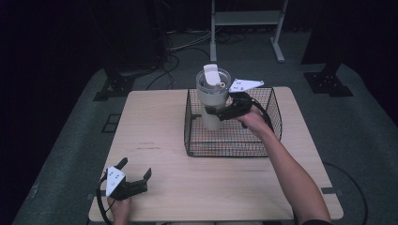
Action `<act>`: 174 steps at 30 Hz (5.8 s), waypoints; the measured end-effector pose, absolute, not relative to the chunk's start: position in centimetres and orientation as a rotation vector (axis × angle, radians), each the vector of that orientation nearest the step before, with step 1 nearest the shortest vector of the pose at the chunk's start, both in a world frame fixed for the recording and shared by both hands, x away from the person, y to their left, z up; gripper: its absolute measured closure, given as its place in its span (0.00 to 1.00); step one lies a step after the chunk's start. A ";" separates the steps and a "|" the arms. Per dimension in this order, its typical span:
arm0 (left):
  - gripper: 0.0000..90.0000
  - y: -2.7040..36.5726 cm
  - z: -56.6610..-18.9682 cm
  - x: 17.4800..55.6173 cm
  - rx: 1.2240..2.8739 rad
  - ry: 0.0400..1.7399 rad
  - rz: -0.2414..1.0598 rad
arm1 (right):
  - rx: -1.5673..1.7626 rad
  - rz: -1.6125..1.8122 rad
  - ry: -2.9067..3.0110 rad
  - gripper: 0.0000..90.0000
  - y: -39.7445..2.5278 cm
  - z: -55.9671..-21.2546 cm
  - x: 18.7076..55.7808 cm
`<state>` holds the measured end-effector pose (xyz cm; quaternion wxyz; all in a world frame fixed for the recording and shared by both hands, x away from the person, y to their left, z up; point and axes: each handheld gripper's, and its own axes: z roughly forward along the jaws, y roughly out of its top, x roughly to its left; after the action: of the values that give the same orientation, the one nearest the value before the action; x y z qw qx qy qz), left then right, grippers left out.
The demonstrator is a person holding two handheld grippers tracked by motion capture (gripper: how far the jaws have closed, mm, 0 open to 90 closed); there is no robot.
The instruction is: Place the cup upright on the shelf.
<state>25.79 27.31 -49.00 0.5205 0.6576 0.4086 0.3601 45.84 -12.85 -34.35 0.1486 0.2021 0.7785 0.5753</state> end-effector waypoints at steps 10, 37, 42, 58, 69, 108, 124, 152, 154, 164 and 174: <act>0.00 27.3 -49.0 25.8 1.575 0.979 0.861 | 0.652 1.643 2.307 0.10 -12.5 -37.1 48.1; 0.00 27.5 -49.0 25.8 1.567 0.972 0.852 | 0.688 1.495 2.440 0.10 -10.8 -41.4 50.3; 0.00 27.4 -49.0 25.8 1.566 0.972 0.851 | 0.676 1.521 2.427 0.10 -11.4 -41.8 50.1; 0.00 27.3 -49.0 25.9 1.579 0.974 0.853 | 0.609 1.548 2.441 0.09 -12.4 -42.3 49.8; 0.00 27.3 -49.0 25.9 1.581 0.970 0.856 | 0.607 1.543 2.459 0.09 -13.5 -42.4 49.4; 0.00 27.2 -49.0 25.8 1.580 0.967 0.861 | 0.636 1.431 2.455 0.10 -17.7 -38.9 46.0; 0.00 27.2 -49.0 25.8 1.583 0.969 0.864 | 0.675 1.427 2.412 0.10 -19.7 -37.3 44.9; 0.00 27.1 -49.0 25.8 1.588 0.970 0.869 | 0.656 1.440 2.413 0.10 -21.3 -36.7 42.4; 0.00 27.1 -49.0 25.8 1.589 0.970 0.869 | 0.666 1.442 2.415 0.10 -21.4 -37.0 42.2; 0.00 27.1 -49.0 25.8 1.590 0.971 0.869 | 0.662 1.442 2.417 0.10 -21.7 -37.2 41.2; 0.00 27.1 -49.0 25.8 1.592 0.971 0.871 | 0.641 1.475 2.396 0.10 -22.1 -37.2 39.7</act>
<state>25.82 27.12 -49.01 0.5158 0.6626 0.4041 0.3627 39.70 -22.10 -37.19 0.1276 0.2202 0.8236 0.5069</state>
